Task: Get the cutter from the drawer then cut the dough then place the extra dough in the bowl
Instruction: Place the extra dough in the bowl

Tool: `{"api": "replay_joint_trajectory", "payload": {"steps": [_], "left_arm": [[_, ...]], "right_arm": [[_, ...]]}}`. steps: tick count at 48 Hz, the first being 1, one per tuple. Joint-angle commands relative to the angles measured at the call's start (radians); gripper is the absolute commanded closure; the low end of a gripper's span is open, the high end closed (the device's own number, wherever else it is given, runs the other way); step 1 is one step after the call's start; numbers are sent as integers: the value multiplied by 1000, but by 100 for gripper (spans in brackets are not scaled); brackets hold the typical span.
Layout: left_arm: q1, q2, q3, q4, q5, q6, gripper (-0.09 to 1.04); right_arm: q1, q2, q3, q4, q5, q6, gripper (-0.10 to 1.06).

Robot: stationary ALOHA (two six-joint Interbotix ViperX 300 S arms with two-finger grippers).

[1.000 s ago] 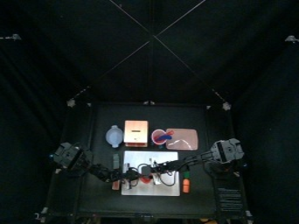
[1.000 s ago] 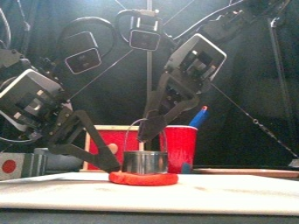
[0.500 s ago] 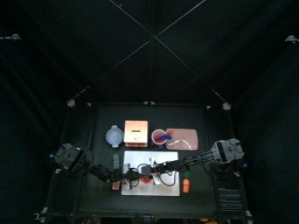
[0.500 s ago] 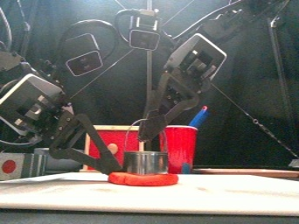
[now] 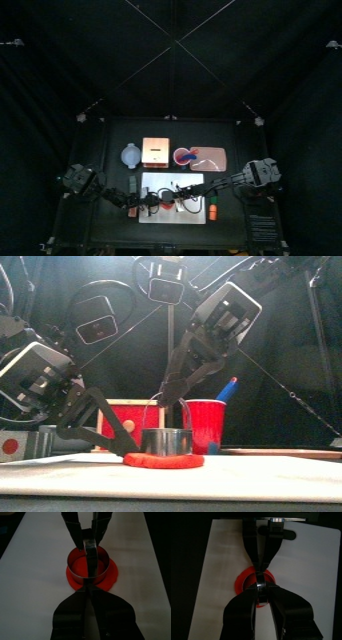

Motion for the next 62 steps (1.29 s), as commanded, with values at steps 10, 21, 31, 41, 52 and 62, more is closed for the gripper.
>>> {"api": "replay_joint_trajectory", "payload": {"steps": [10,21,31,41,52,62], "left_arm": [[8,0,-14,0,18,2,39],[8,0,-12,-2,21,0,39],[8,-3,-15,0,21,3,39],[20,-44,-25,3,20,6,39],[43,-114,-34,51,20,6,39],[54,-129,-31,72,20,6,38]], "right_arm": [[-5,-112,-23,-31,9,6,50],[-11,-249,31,-74,83,14,51],[-32,-367,207,-60,84,20,51],[-38,-442,341,2,86,15,51],[-57,-434,408,-18,83,14,51],[-61,-423,400,17,81,20,46]]}}
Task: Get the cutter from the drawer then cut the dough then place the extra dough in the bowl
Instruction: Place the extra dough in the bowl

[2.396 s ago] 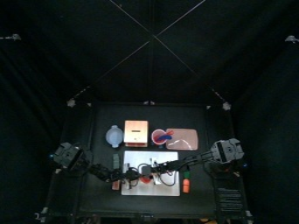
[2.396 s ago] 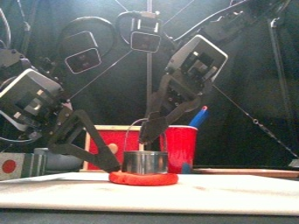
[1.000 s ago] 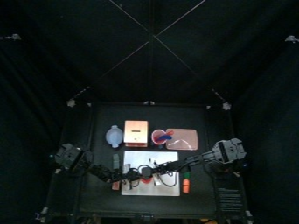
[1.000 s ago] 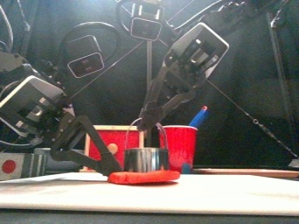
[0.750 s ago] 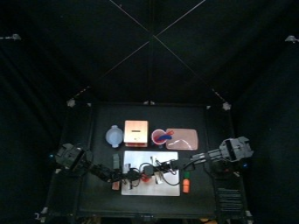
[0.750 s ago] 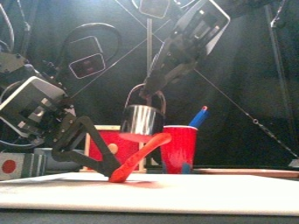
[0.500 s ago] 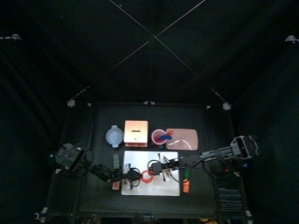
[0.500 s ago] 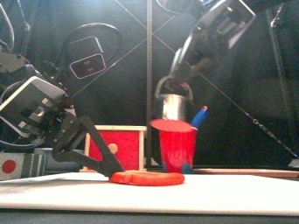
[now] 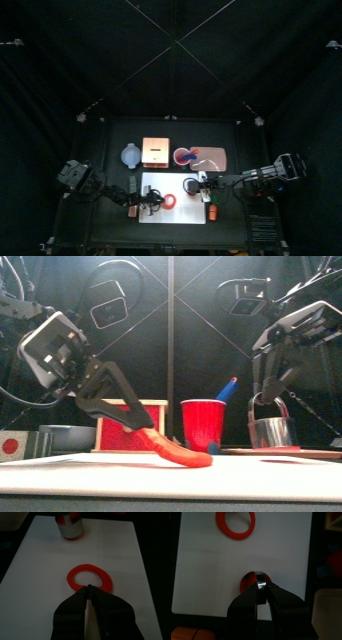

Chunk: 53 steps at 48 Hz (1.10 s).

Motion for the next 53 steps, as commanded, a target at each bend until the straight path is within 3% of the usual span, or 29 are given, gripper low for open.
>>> {"api": "replay_joint_trajectory", "payload": {"steps": [1,14,30,37,46,53], "left_arm": [[5,-25,-14,8,-5,2,38],[9,-37,-23,9,-6,2,37],[8,-60,-12,81,-26,0,35],[9,-52,-11,80,-26,2,26],[60,-2,-14,81,-15,3,5],[112,31,-25,66,-5,-3,1]], "right_arm": [[-5,-21,-15,32,-8,2,44],[-3,-58,-14,117,-21,6,21],[-9,-71,-21,140,-35,14,19],[-11,-69,-25,143,-40,14,19],[-17,-66,-35,143,-40,14,19],[-17,-58,-38,143,-40,12,19]]}}
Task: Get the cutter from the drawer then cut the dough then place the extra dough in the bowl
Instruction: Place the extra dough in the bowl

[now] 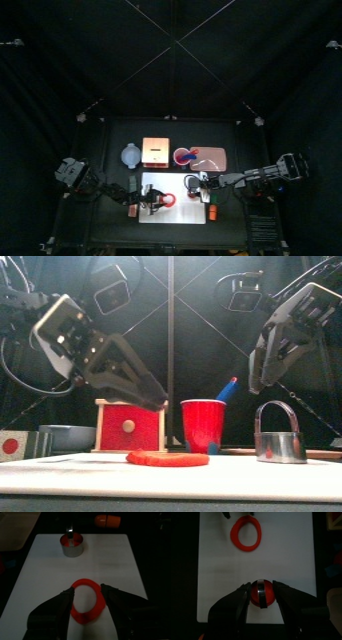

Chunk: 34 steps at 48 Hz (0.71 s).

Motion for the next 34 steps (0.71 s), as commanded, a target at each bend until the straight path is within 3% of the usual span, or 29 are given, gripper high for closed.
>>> {"api": "replay_joint_trajectory", "payload": {"steps": [1,16,34], "left_arm": [[38,11,-26,-15,8,-2,1],[46,12,-41,0,195,-2,2],[48,32,-46,-21,206,-3,17]], "right_arm": [[-5,-9,-21,0,-8,0,19],[-3,9,-14,5,-8,2,19],[-5,23,-21,8,-15,2,19]]}}
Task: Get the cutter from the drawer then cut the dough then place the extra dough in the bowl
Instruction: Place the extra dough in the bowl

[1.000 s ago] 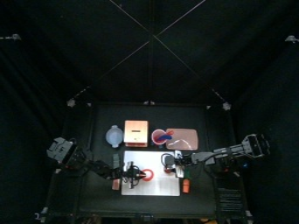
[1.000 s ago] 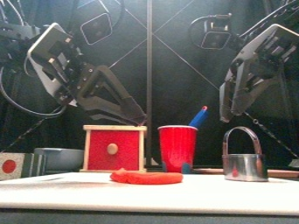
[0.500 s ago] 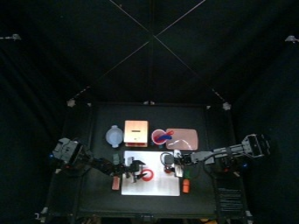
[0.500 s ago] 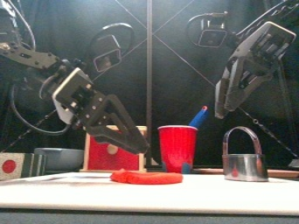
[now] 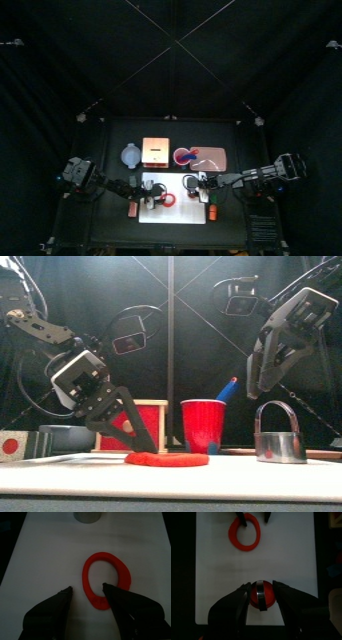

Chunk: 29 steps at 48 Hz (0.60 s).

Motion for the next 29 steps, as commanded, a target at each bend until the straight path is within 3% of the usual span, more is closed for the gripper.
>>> {"api": "replay_joint_trajectory", "payload": {"steps": [1,29], "left_arm": [[3,-5,-12,-3,2,-2,18],[3,-6,-15,0,11,2,34]], "right_arm": [[-2,-11,-21,2,-8,2,19],[-8,-5,-25,2,-8,2,19]]}}
